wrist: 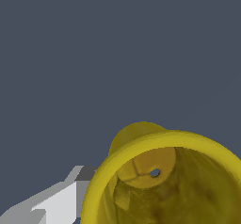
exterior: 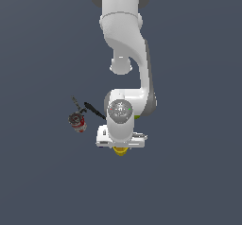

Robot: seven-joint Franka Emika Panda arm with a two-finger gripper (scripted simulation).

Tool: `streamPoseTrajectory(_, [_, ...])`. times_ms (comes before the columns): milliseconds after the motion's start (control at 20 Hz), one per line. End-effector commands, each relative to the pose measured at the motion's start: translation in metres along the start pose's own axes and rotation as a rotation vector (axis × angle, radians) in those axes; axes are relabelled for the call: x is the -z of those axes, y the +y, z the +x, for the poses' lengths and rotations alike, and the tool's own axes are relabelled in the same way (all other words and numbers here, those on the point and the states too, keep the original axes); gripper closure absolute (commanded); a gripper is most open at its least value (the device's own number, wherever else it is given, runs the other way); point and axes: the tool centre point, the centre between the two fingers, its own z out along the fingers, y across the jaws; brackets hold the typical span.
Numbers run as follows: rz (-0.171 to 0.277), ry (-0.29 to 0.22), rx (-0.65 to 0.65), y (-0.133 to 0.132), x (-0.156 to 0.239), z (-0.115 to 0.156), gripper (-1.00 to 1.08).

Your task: Pick up a designated object from a clutter of objects.

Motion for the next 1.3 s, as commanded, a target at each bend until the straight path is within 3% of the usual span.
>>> streamPoseTrajectory(0, [0.0, 0.0, 0.0, 0.0, 0.0, 0.0, 1.08])
streamPoseTrajectory(700, [0.0, 0.0, 0.0, 0.013, 0.017, -0.003, 1.08])
streamPoseTrajectory(1250, [0.001, 0.0, 0.0, 0.076, 0.1, -0.02, 1.08])
